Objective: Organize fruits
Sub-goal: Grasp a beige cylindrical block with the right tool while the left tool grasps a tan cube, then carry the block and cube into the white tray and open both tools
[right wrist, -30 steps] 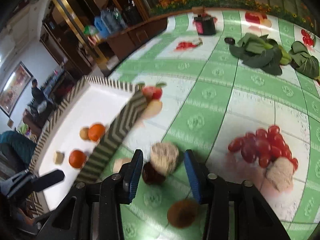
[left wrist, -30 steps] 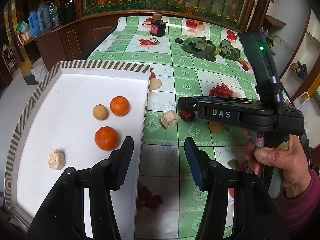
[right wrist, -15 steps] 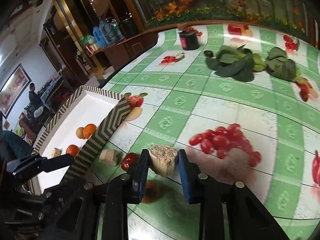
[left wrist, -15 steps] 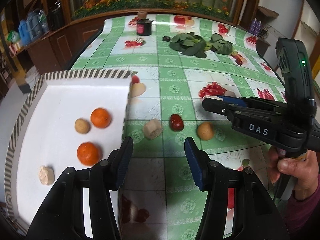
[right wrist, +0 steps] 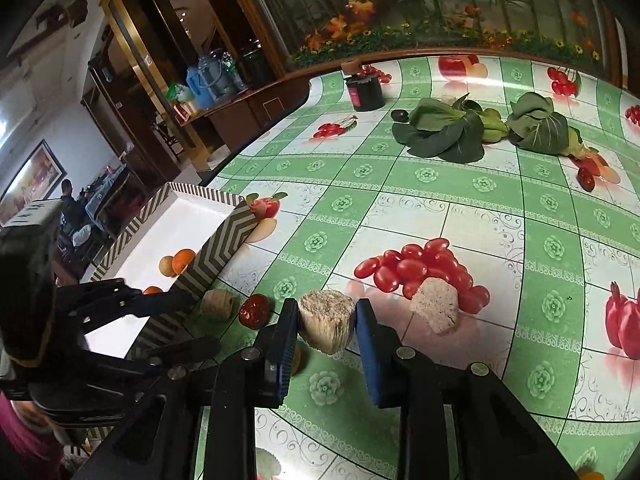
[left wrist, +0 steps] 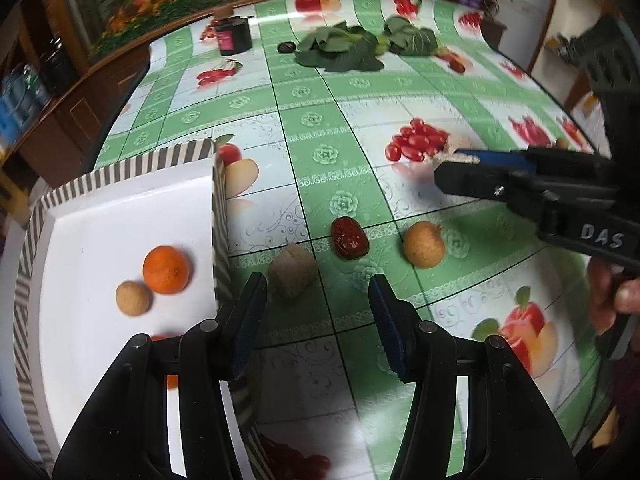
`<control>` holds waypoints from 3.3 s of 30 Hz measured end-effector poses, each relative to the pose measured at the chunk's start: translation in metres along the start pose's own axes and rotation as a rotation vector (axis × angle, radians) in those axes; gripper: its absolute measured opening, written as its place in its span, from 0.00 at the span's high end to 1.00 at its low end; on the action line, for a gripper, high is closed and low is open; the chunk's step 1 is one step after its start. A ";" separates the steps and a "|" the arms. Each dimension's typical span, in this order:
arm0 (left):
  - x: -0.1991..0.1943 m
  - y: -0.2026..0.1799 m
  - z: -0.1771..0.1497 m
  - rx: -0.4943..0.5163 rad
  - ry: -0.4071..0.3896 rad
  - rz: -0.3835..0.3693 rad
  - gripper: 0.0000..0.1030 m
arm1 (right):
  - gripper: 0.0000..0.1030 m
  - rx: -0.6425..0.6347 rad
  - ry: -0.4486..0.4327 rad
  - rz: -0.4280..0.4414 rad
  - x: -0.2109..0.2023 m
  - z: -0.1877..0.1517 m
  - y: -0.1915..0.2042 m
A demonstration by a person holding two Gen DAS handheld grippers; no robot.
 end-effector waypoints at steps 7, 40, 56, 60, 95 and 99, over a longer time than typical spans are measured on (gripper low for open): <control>0.009 0.001 0.003 0.032 0.007 0.002 0.57 | 0.73 -0.004 0.011 0.001 0.004 -0.002 0.000; -0.067 -0.011 -0.040 -0.059 -0.119 -0.037 0.83 | 0.73 -0.073 0.011 0.000 -0.033 -0.040 0.041; -0.112 0.019 -0.053 -0.108 -0.212 0.097 0.83 | 0.73 -0.146 -0.012 0.042 -0.039 -0.034 0.090; -0.119 0.029 -0.058 -0.123 -0.222 0.119 0.83 | 0.73 -0.165 -0.014 0.053 -0.037 -0.030 0.103; -0.086 0.174 -0.068 -0.416 -0.133 0.193 0.83 | 0.73 -0.308 0.064 0.181 0.069 0.004 0.202; -0.077 0.183 -0.068 -0.442 -0.116 0.196 0.83 | 0.73 -0.327 0.090 0.187 0.092 0.004 0.212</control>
Point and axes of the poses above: each gripper's, at about its wrist camera, not at the fingertips, and x roughly the way its jaws point, y to its left, z to its top, the point moved 4 cm from there along x, roughly the way its jaws point, and after that the axes turned 5 degrees about -y, right-handed, at the moved point
